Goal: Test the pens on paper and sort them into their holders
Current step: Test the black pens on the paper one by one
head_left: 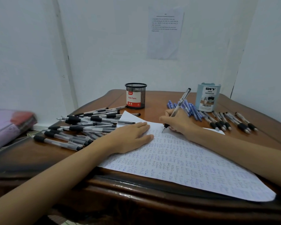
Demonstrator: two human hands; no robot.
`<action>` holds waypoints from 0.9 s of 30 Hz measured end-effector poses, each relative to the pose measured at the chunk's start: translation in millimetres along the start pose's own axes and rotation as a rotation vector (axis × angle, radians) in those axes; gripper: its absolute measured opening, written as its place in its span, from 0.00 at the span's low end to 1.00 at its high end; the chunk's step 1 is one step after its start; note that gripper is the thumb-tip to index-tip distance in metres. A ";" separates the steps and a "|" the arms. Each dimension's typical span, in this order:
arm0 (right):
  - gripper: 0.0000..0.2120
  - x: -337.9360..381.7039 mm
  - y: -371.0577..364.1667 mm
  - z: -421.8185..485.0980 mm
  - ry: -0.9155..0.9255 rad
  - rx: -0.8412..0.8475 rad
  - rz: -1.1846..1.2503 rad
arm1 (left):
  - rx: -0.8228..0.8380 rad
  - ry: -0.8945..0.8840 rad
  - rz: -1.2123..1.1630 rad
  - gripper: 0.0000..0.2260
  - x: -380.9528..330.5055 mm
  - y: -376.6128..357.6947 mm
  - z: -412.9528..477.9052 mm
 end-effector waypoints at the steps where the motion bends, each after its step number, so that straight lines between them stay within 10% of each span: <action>1: 0.20 -0.4 -0.3 0.8 0.004 -0.002 -0.005 | 0.000 0.002 0.000 0.27 0.3 -0.1 -0.2; 27: 0.20 -1.1 7.3 4.5 0.035 -0.072 -0.049 | -0.016 -0.007 -0.013 0.27 1.2 0.5 0.4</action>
Point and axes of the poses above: each hand's wrist, its own z-axis towards the middle knuckle, its own y-axis out of the back of the hand, x = y × z, the point moved 10 cm from there along z, towards the middle knuckle, and after that the axes turned 13 degrees about -z, right-handed, at the moved point
